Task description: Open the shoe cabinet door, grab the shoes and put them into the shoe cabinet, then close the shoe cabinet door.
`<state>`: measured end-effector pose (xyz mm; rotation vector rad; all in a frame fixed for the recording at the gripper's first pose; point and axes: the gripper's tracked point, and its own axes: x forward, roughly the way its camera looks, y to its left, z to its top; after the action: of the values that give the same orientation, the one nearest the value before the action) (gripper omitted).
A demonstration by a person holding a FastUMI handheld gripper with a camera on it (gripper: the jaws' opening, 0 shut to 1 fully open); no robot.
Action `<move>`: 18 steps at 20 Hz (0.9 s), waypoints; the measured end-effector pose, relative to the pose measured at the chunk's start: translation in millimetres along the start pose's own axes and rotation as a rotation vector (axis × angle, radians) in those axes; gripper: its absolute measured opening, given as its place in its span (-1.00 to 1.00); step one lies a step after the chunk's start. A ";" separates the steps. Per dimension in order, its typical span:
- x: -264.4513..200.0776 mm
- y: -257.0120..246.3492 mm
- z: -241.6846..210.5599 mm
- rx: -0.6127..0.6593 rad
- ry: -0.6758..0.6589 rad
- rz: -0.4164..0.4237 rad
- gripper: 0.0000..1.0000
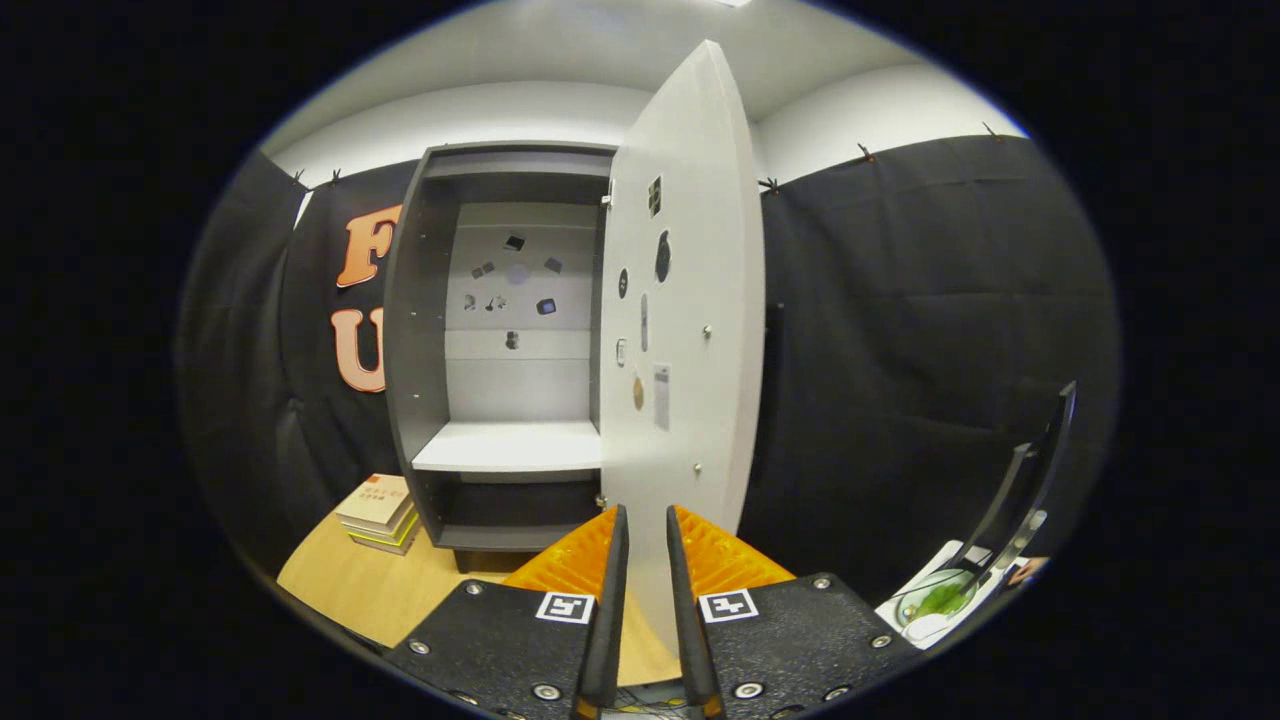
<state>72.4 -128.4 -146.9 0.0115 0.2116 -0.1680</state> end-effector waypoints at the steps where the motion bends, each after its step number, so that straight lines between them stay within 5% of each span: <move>1: -0.1 12.8 -7.5 0.020 0.020 0.028 -0.45; 9: 30.8 73.5 -83.3 0.096 0.150 0.147 -0.34; 14: 58.3 90.9 -143.0 0.207 0.225 0.168 -0.32; 18: 77.5 100.4 -192.1 0.181 0.286 0.182 -0.31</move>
<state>123.9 -36.6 -351.5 0.2347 0.4780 -0.0030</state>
